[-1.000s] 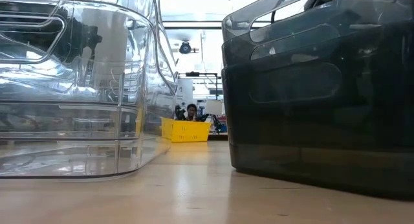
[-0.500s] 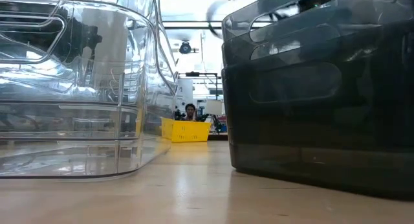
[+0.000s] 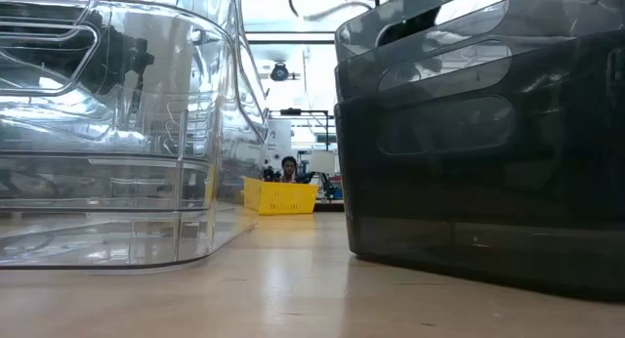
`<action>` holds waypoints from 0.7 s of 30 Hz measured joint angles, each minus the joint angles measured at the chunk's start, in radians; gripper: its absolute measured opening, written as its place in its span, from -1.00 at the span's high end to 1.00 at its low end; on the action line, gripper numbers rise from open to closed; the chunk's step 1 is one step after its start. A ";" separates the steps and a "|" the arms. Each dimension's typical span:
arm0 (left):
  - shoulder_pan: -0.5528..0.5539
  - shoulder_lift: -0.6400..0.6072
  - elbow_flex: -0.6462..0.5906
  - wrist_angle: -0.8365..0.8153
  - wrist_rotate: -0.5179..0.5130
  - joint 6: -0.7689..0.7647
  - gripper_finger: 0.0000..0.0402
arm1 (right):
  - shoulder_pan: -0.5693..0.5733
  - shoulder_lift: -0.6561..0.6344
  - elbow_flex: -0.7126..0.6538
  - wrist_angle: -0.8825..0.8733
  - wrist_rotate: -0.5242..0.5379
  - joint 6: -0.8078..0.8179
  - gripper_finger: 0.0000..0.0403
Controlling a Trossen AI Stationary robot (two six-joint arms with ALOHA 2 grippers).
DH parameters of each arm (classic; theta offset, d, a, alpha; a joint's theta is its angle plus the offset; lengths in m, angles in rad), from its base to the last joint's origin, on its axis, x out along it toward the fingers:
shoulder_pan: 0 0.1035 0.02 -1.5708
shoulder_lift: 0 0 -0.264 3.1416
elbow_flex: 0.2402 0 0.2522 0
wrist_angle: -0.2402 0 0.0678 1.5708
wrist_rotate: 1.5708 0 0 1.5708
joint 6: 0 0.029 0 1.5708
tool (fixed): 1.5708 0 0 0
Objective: Stack baskets by color
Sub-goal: Stack the bottom right yellow bin into the top yellow bin
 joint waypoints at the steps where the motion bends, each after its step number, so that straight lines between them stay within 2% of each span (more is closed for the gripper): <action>1: 0.000 0.000 0.000 0.000 0.000 0.005 0.42 | -0.014 0.000 -0.020 0.010 0.008 0.015 0.94; 10: 0.002 0.000 -0.001 0.011 -0.040 -0.001 0.42 | -0.063 0.001 -0.188 0.053 -0.039 0.181 0.94; 21: 0.002 0.000 -0.001 0.028 -0.051 -0.021 0.42 | -0.064 0.000 -0.208 0.109 -0.086 0.295 0.94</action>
